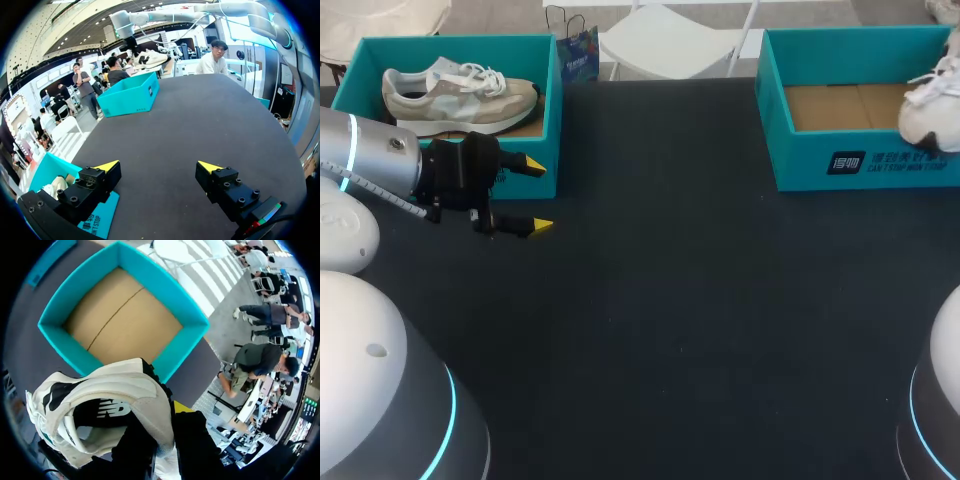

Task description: Take the shoe out of the shoebox, open the shoe tongue, remove and reinsert the insole, then place the shoe into the shoebox

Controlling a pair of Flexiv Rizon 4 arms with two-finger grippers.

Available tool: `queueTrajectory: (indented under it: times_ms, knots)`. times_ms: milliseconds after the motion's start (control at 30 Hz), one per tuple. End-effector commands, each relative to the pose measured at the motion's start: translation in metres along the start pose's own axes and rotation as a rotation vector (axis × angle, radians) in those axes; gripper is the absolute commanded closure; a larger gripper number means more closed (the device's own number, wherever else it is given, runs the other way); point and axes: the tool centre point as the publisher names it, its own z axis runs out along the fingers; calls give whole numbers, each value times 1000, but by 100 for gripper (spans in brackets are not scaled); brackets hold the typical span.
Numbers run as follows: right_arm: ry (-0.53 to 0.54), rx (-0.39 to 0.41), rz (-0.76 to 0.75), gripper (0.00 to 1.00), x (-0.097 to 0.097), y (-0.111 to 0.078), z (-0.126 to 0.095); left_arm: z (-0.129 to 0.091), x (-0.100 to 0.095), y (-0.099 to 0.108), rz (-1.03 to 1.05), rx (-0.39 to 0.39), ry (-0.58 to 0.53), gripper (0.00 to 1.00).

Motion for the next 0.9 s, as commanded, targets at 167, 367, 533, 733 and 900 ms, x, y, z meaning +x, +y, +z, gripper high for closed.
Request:
queueTrajectory:
  times_ms: [167, 367, 533, 733, 900]
  knots:
    - [167, 70, 825, 100, -2, -7, 0, 0, 0, 0, 1, -3, 1, 0]
    - [156, 51, 798, 100, -3, -4, -3, 0, 0, 0, 1, -3, 1, 0]
    - [156, 51, 798, 100, -3, -4, -3, 0, 0, 0, 1, -3, 1, 0]
    - [156, 51, 798, 100, -3, -4, -3, 0, 0, 0, 1, -3, 1, 0]
    - [156, 51, 798, 100, -3, -4, -3, 0, 0, 0, 1, -3, 1, 0]
